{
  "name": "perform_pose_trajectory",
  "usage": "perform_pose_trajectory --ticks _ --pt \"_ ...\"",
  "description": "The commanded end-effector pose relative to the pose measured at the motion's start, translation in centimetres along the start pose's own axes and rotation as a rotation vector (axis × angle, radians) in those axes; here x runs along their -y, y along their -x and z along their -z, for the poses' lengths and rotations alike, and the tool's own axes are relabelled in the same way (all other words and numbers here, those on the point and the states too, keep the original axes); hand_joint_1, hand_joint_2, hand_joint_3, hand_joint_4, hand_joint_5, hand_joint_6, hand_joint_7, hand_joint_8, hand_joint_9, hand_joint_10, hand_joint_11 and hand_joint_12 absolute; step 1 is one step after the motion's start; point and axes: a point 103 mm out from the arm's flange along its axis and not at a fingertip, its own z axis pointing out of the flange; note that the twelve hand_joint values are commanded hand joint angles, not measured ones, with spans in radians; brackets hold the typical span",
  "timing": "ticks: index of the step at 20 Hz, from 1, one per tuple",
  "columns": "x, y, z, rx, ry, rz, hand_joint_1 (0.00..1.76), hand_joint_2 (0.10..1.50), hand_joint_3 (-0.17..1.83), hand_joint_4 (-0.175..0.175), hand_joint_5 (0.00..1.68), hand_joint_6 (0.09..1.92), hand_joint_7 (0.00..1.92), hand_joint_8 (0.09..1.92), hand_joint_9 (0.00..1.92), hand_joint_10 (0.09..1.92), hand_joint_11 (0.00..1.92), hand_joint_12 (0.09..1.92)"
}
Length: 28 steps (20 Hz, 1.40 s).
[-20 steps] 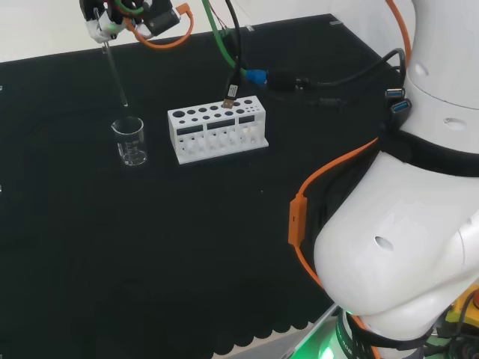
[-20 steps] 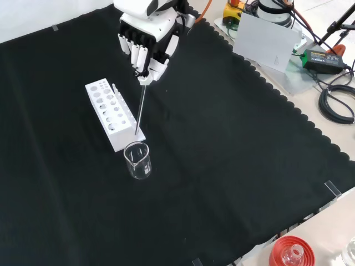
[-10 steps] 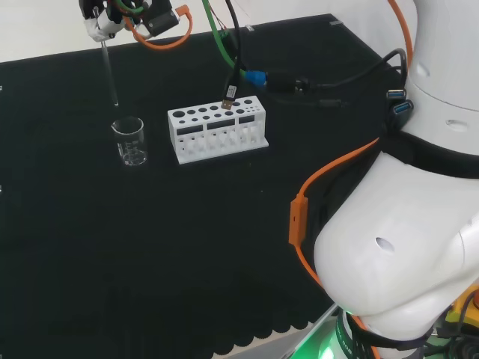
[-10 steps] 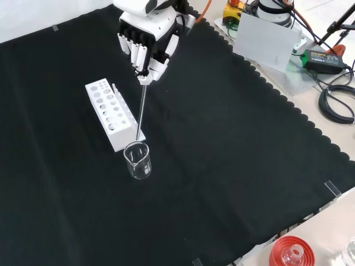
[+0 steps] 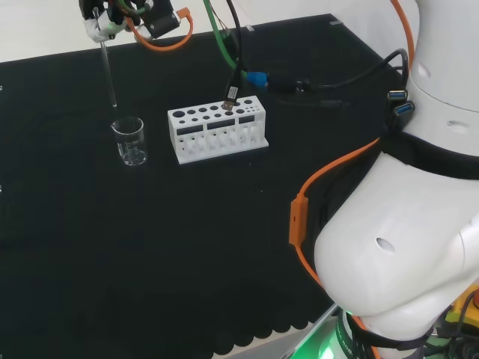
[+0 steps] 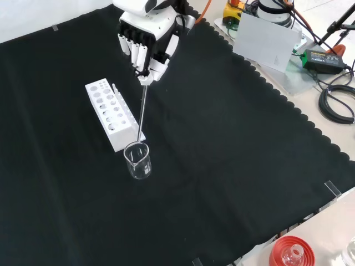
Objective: Stir in the beaker to the left of the white test tube rack with the glass rod.
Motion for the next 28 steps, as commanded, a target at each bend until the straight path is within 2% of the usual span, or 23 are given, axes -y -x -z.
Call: perform_pose_trajectory --ticks 1,3,5,7,11,13,15,18,23,25,28 --pt "-0.4 -0.1 -0.5 0.007 -0.015 0.003 1.31 1.07 -0.17 -0.175 1.24 0.57 1.29 0.58 1.78 0.41 1.62 0.70" --pt "-0.5 0.0 -0.6 0.008 -0.018 0.003 1.31 1.07 -0.17 -0.175 1.24 0.57 1.29 0.58 1.78 0.41 1.62 0.70" --pt "-0.6 0.0 -0.7 -0.003 -0.001 0.037 1.31 1.07 -0.17 -0.175 1.24 0.57 1.29 0.58 1.78 0.41 1.62 0.70" --pt "-0.7 0.0 -0.8 -0.009 0.005 0.047 1.31 1.07 -0.17 -0.175 1.24 0.57 1.29 0.58 1.78 0.41 1.62 0.69" --pt "-0.9 0.2 -1.1 0.001 -0.021 0.012 1.31 1.07 -0.17 -0.175 1.24 0.57 1.29 0.58 1.78 0.41 1.62 0.69" --pt "-0.7 0.5 -1.3 -0.014 -0.013 0.028 1.31 1.07 -0.17 -0.175 1.24 0.57 1.29 0.58 1.78 0.41 1.62 0.69" --pt "-1.4 2.1 -4.3 -0.006 -0.044 -0.005 1.31 1.07 -0.17 -0.175 1.24 0.57 1.29 0.58 1.78 0.41 1.62 0.69" --pt "-1.8 3.9 -7.0 -0.015 -0.036 -0.012 1.31 1.07 -0.17 -0.175 1.24 0.57 1.29 0.58 1.78 0.41 1.62 0.69" --pt "-1.7 4.1 -6.6 -0.030 -0.018 -0.014 1.31 1.07 -0.17 -0.175 1.24 0.57 1.29 0.58 1.78 0.41 1.62 0.69" --pt "-2.3 3.6 -6.5 -0.026 -0.027 0.011 1.31 1.07 -0.17 -0.175 1.24 0.57 1.29 0.58 1.78 0.41 1.62 0.69" --pt "-2.5 3.4 -6.6 -0.048 -0.025 -0.007 1.31 1.07 -0.17 -0.175 1.24 0.57 1.29 0.58 1.78 0.41 1.62 0.69"
